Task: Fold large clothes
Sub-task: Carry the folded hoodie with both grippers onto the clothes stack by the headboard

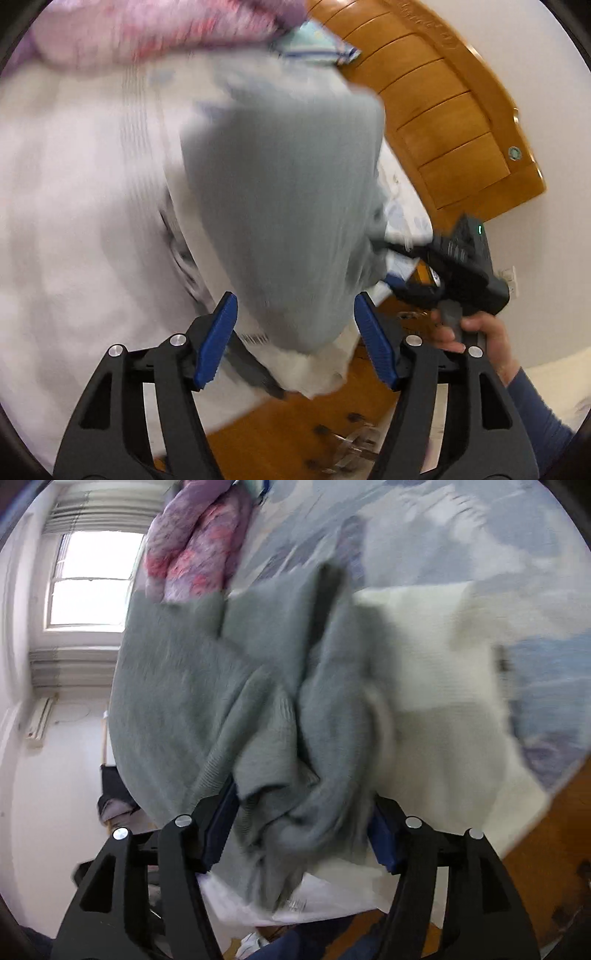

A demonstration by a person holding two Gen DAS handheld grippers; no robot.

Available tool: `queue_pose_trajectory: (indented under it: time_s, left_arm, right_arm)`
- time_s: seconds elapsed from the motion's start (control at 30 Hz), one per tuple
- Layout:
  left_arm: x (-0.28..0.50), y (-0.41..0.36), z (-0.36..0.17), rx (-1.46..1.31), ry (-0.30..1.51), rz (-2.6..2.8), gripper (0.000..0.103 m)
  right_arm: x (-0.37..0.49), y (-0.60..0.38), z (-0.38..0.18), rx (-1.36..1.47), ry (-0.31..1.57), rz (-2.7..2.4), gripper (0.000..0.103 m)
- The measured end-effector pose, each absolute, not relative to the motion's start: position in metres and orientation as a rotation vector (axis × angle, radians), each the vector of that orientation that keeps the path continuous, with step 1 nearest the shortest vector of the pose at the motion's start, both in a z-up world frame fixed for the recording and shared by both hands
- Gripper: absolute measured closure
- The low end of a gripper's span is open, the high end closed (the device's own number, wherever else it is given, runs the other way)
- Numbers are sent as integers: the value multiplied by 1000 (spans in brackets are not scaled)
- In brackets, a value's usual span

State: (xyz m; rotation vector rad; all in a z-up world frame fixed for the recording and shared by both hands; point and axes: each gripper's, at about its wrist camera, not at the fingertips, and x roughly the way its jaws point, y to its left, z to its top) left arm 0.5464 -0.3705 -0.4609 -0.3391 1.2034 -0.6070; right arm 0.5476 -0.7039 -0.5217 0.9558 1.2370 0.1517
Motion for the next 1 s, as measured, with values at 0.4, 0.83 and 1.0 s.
queue_pose_trajectory:
  time_s: [0.4,0.83,1.0]
  left_arm:
    - [653,-379,-471,-218,1239,-520,28]
    - [680,-398,-495,-177,1292,-528,18]
    - [668,-380,-485,-222,1279,-591,17]
  right_arm:
    - [527,-581,-446,265,1129,299,42]
    - [539,-592,-529,230,1318,291,43]
    - [539,-575,-519,174,1354,219,40]
